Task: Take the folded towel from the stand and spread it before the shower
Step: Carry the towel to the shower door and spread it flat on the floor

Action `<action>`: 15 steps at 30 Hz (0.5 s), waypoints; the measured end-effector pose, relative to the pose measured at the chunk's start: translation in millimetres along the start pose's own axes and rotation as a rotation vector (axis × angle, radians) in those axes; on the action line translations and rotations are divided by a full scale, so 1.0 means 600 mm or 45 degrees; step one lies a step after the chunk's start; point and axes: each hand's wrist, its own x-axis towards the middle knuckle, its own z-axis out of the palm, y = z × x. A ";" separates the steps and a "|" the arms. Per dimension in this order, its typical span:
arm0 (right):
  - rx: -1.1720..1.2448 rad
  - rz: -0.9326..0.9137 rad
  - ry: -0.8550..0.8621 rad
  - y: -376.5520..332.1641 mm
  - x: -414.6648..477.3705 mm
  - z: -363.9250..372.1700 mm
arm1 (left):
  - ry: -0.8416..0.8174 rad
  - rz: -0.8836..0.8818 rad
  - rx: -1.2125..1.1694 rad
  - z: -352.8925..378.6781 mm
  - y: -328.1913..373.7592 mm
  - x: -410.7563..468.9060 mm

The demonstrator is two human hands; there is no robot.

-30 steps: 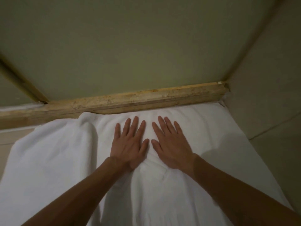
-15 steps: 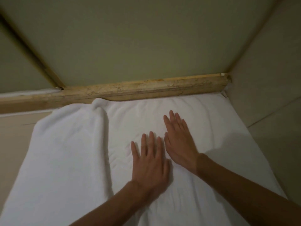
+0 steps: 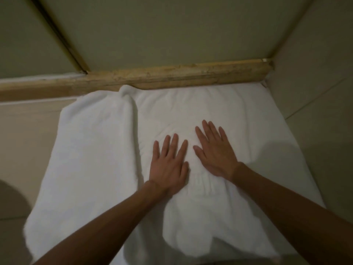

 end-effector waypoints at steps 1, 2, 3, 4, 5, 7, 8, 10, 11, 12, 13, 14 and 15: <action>-0.003 0.000 -0.006 -0.001 0.000 0.000 | -0.013 0.000 -0.008 -0.003 -0.003 -0.004; -0.012 -0.001 -0.014 -0.001 0.000 0.001 | -0.019 -0.001 -0.047 -0.008 -0.005 -0.009; -0.022 -0.003 -0.021 -0.002 0.001 0.001 | -0.008 -0.002 -0.121 -0.015 -0.007 -0.015; -0.028 -0.004 -0.028 -0.001 0.001 0.001 | 0.023 -0.001 -0.224 -0.025 -0.008 -0.024; -0.026 -0.002 -0.036 -0.002 0.001 -0.001 | 0.073 0.001 -0.342 -0.036 -0.009 -0.036; -0.005 0.009 -0.035 -0.008 0.001 -0.006 | 0.212 -0.007 -0.548 -0.058 -0.019 -0.067; 0.006 0.002 -0.024 -0.014 -0.001 -0.010 | 0.278 -0.033 -0.587 -0.065 -0.028 -0.083; 0.023 -0.063 0.000 -0.038 -0.006 -0.015 | 0.333 -0.147 -0.554 -0.070 -0.055 -0.111; 0.032 -0.103 0.001 -0.054 -0.010 -0.017 | 0.314 -0.224 -0.524 -0.069 -0.071 -0.123; 0.040 -0.139 -0.004 -0.072 -0.016 -0.018 | 0.277 -0.303 -0.496 -0.067 -0.088 -0.133; 0.046 -0.169 -0.009 -0.089 -0.023 -0.017 | 0.238 -0.375 -0.471 -0.063 -0.105 -0.142; 0.052 -0.196 -0.014 -0.106 -0.030 -0.016 | 0.203 -0.434 -0.444 -0.058 -0.121 -0.150; 0.062 -0.224 -0.025 -0.121 -0.038 -0.015 | 0.171 -0.481 -0.413 -0.053 -0.136 -0.158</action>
